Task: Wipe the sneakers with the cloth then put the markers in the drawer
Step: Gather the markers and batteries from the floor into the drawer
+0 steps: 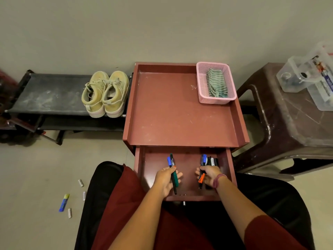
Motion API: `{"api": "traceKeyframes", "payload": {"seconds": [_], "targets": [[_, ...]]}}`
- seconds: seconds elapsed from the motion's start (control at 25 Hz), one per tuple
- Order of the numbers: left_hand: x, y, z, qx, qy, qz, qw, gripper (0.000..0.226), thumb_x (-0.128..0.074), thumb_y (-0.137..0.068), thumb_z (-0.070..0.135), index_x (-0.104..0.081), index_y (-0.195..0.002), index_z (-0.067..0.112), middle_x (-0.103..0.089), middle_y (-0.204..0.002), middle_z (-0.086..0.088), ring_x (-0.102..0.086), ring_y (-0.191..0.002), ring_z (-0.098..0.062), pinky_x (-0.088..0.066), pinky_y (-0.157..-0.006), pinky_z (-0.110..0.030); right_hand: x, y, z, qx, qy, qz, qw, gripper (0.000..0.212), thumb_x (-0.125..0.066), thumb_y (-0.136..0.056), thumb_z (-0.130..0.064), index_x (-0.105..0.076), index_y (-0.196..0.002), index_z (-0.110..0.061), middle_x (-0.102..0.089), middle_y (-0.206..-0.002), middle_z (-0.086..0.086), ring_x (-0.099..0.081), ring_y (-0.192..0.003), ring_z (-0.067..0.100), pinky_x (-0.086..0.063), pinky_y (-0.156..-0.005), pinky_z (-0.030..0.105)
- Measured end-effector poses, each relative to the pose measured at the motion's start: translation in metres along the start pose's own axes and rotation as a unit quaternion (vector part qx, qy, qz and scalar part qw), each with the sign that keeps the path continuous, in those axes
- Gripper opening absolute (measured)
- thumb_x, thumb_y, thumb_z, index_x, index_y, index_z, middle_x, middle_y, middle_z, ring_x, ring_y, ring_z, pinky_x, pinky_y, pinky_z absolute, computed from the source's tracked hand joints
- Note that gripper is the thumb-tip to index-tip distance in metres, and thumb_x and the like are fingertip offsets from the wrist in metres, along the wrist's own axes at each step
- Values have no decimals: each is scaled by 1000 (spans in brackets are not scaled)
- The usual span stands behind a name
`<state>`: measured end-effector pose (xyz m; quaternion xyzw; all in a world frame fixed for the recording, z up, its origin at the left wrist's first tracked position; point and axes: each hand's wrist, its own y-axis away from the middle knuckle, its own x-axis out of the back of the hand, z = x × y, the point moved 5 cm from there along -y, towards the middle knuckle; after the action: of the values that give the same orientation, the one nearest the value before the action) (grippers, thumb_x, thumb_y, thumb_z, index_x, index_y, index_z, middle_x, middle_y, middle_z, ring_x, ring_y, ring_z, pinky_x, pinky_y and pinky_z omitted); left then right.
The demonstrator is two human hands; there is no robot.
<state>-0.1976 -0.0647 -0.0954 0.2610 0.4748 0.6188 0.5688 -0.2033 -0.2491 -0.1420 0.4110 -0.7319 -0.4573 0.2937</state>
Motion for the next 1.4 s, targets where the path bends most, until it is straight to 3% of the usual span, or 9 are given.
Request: {"api": "traceKeyframes", "payload": {"seconds": [0.12, 0.2, 0.28, 0.32, 0.44, 0.68, 0.92, 1.12, 1.4], "targets": [[-1, -5, 3, -2, 24, 5, 1000, 2, -52, -97, 10, -54, -96, 9, -63, -95, -11, -67, -82, -21, -52, -82, -38, -5, -33, 6, 4, 43, 23, 999, 22, -41, -92, 9, -50, -75, -2, -60, -87, 27, -54, -117, 42, -39, -56, 33], [0, -10, 5, -8, 35, 14, 999, 3, -53, -97, 11, -54, -96, 9, -63, -98, -11, -67, -85, -20, -52, -82, -37, -4, -49, 10, 12, 84, 43, 995, 13, -45, -89, 9, -55, -83, 2, -55, -74, 15, -64, -93, 38, -42, -56, 35], [4, -17, 6, -11, 39, 26, 999, 5, -54, -97, 12, -56, -97, 8, -64, -100, -12, -67, -88, -20, -54, -83, -36, 1, -62, 11, 39, 176, 75, 981, 11, -54, -86, 6, -61, -94, 7, -55, -65, 12, -58, -64, 29, -45, -57, 36], [5, -19, 5, -13, 41, 30, 999, 6, -54, -97, 12, -57, -98, 7, -64, -101, -12, -67, -89, -20, -54, -84, -36, 3, -65, 12, 51, 228, 94, 968, 11, -58, -83, 3, -63, -93, 7, -55, -62, 12, -57, -61, 28, -47, -59, 37], [5, -24, 4, -14, 45, 31, 998, 16, -55, -96, 13, -57, -109, 3, -64, -103, -13, -67, -91, -20, -55, -84, -35, 4, -72, 19, 77, 292, 117, 946, 6, -63, -79, -5, -61, -74, -3, -61, -66, 15, -63, -75, 34, -53, -74, 42], [4, -26, 3, -16, 52, 33, 998, 23, -55, -96, 12, -56, -117, 2, -64, -112, -16, -67, -91, -19, -54, -83, -33, 4, -74, 7, 131, 302, 146, 933, 21, -64, -83, -11, -67, -99, 2, -68, -93, 23, -64, -93, 38, -51, -83, 41], [3, -25, 3, -16, 50, 35, 998, 27, -56, -96, 12, -55, -120, 1, -64, -110, -15, -67, -91, -19, -55, -80, -31, 6, -66, 4, 130, 340, 164, 917, 23, -63, -83, -8, -66, -101, 6, -66, -99, 25, -62, -97, 39, -48, -83, 37], [3, -25, 3, -19, 48, 36, 998, 28, -56, -96, 12, -54, -122, 0, -64, -110, -14, -66, -92, -19, -55, -81, -31, 9, -59, 2, 135, 419, 174, 881, 21, -57, -86, -5, -62, -102, 8, -64, -106, 28, -60, -101, 39, -46, -75, 32], [3, -25, 3, -18, 43, 38, 998, 27, -58, -95, 13, -56, -120, 2, -66, -108, -12, -67, -92, -18, -56, -80, -31, 13, -57, -10, 140, 509, 162, 833, 27, -64, -84, -15, -64, -104, 3, -65, -109, 23, -61, -103, 36, -49, -81, 35]]}}
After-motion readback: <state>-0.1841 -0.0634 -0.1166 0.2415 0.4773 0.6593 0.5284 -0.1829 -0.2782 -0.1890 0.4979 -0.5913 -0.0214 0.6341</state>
